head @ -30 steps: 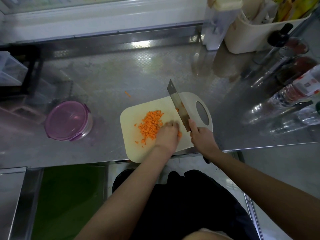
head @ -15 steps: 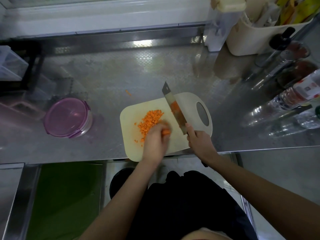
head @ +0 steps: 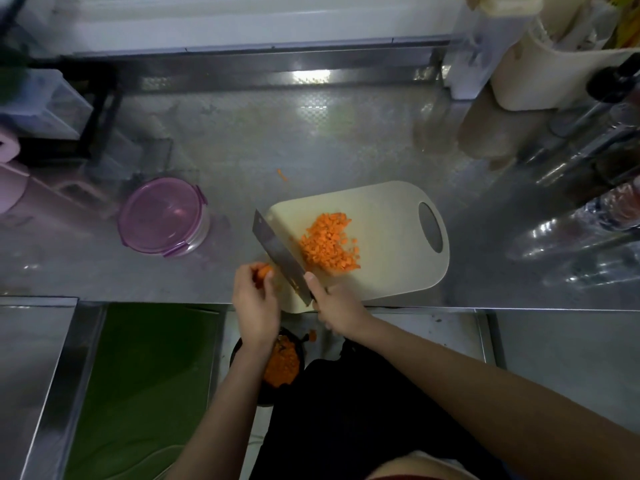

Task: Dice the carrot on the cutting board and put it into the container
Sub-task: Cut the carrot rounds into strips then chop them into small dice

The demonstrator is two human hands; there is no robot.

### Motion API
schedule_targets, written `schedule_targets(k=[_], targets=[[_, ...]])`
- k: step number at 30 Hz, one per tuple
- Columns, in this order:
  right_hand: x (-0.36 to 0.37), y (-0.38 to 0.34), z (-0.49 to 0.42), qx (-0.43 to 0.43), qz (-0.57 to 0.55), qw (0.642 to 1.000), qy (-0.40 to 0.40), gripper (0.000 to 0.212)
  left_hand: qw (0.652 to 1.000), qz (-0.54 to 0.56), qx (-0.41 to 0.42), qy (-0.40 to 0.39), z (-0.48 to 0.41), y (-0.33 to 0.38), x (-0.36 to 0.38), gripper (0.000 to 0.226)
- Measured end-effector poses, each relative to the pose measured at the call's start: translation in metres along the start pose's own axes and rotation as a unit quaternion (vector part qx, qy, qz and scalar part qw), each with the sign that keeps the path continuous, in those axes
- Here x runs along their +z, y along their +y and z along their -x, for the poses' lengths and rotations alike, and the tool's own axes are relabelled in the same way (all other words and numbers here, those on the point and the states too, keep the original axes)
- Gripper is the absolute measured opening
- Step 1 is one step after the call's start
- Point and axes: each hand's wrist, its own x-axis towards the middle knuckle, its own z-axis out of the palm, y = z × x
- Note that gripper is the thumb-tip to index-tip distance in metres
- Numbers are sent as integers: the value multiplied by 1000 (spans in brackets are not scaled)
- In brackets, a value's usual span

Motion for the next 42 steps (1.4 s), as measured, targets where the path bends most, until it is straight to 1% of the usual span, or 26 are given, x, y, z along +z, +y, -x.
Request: schedule_targets(k=[4,9,12,16,19,23,28,30,34,37,42], targets=[[-7,3,-2,-1,8,1000,3,65,1000,4,-16,3,-2,-1,0,5],[-31,12,-3,2,-22,997,74,61,997,16,-64,-31,-5,1,-1,5],[-40,17,-3,11,-5,995,97,60,994,32,-72,-74,-8,10,2,13],[-42,18,-3,16,4,996,92,59,987,13,-86,-136,-15,27,17,29],[-40,15,1,0,11,996,91,57,981,8,-91,-169,-18,33,26,30],[-39,12,3,-22,60,993,95,56,981,-46,-84,-169,-20,28,30,22],[-32,10,2,-46,90,990,96,51,978,-44,-98,-177,-19,29,30,16],[-30,8,0,-47,96,990,95,49,978,-52,-93,-181,-17,30,29,18],[-30,5,-2,-44,101,989,98,54,975,-85,-81,-191,-16,26,28,28],[-31,3,-3,-38,107,989,98,59,977,-68,-82,-185,-17,25,29,29],[-32,2,-2,-26,111,989,94,60,982,-35,-98,-158,-18,25,33,18]])
